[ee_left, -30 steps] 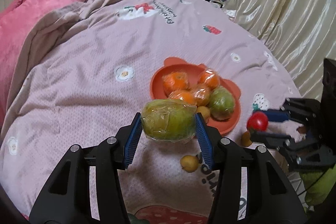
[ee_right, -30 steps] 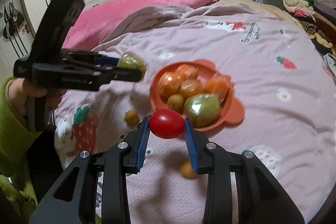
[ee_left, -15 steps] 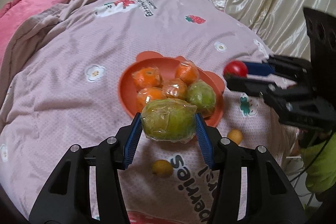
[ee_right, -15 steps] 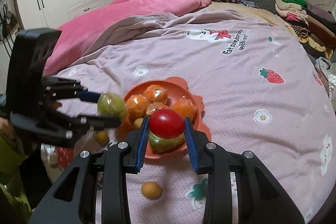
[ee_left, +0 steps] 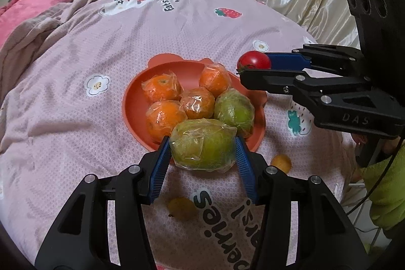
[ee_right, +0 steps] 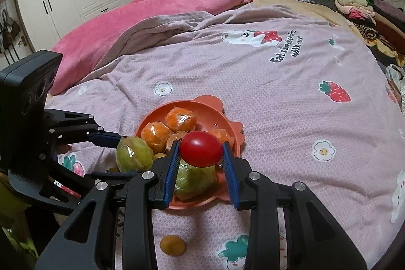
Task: Organize fruits
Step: 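Carry the tomato and the green wrapped fruit over the orange plate, then lower the tomato and green fruit into the plate and open both tools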
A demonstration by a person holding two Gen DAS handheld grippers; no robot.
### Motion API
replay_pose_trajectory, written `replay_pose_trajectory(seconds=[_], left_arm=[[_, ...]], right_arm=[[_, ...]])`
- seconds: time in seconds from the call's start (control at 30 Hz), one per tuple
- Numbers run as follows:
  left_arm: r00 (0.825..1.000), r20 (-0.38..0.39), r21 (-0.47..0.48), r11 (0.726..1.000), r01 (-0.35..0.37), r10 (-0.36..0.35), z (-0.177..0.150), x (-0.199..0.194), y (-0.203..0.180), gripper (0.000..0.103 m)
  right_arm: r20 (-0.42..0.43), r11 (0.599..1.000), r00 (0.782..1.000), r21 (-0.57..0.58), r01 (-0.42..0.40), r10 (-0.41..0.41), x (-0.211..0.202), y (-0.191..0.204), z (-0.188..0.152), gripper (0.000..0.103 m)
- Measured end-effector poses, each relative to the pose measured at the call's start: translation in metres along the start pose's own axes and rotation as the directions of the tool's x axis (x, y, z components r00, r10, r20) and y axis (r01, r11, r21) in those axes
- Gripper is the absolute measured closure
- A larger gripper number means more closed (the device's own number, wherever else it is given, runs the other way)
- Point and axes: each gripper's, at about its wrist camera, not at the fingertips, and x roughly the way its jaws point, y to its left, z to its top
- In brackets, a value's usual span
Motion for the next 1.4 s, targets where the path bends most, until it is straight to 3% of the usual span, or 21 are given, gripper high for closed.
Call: replay_pose_trajectory(seconds=[1.1,1.4], left_arm=[[1.0,0.02,-0.01,1.0,0.013,-0.013,0.0,-0.005,0.006,0.06],[1.0,0.022,-0.009,1.0,0.012,-0.012,-0.001,-0.007,0.005,0.06]], right_arm=[[-0.055,1.0,0.998,0.004,-0.028,0.028,0.022,0.003,0.004,0.07],[-0.037,1.0,0.999,0.011,-0.022,0.023,0.016,0.002,0.004,0.058]])
